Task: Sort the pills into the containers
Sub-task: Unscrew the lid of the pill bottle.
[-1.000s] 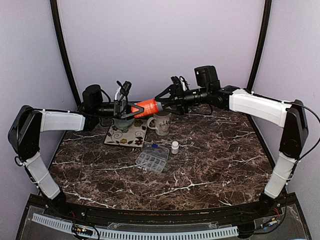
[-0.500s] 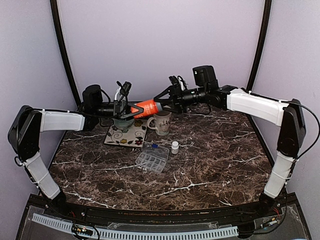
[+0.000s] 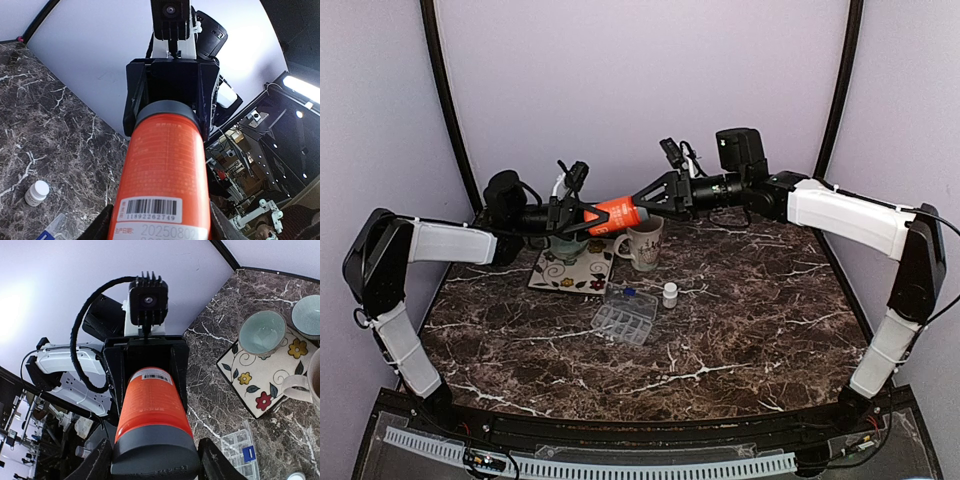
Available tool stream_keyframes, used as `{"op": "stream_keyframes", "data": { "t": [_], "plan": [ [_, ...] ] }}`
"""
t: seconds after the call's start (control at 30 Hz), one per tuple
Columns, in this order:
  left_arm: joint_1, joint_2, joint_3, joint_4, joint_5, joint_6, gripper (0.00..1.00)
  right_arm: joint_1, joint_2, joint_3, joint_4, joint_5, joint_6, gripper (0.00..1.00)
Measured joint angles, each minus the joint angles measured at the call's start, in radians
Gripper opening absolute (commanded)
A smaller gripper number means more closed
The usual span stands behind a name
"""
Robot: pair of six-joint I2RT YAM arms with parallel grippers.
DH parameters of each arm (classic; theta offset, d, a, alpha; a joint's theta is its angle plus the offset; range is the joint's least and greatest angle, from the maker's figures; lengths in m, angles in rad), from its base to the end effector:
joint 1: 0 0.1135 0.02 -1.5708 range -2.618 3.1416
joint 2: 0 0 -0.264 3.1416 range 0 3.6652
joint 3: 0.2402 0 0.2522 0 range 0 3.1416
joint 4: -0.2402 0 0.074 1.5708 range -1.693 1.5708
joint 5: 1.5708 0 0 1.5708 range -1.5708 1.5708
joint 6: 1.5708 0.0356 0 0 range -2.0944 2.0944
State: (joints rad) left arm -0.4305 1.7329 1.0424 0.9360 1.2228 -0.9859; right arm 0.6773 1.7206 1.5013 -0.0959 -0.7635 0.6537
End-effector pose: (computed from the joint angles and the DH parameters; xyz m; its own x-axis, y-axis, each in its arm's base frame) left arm 0.3252 -0.1862 0.2852 -0.6876 0.0029 -0.7261 0.7202 -0.1236 -0.6826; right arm 0.3012 0.2738 0.3489 -0.7786 -0.0624 -0.6244 -0.6192 0.2380 0.7483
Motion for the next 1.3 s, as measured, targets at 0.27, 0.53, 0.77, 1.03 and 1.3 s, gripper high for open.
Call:
{"op": "stream_keyframes", "data": {
  "t": [0.27, 0.53, 0.77, 1.03, 1.3],
  "plan": [
    [-0.007, 0.054, 0.000, 0.215, 0.040, -0.230, 0.14, 0.010, -0.032, -0.023, 0.007, 0.012, -0.200, 0.34],
    [-0.006, 0.063, -0.002, 0.283, 0.054, -0.312, 0.14, 0.028, -0.052, -0.028, -0.002, 0.059, -0.343, 0.50],
    [-0.004, 0.064, -0.006, 0.320, 0.055, -0.329, 0.14, 0.042, -0.051, 0.008, -0.068, 0.095, -0.409, 0.72],
    [-0.003, 0.081, 0.000, 0.351, 0.061, -0.330, 0.14, 0.043, -0.050, 0.020, -0.114, 0.121, -0.412, 0.84],
    [0.000, 0.119, 0.033, 0.341, 0.064, -0.308, 0.14, 0.043, -0.065, 0.023, -0.131, 0.132, -0.383, 0.86]
  ]
}}
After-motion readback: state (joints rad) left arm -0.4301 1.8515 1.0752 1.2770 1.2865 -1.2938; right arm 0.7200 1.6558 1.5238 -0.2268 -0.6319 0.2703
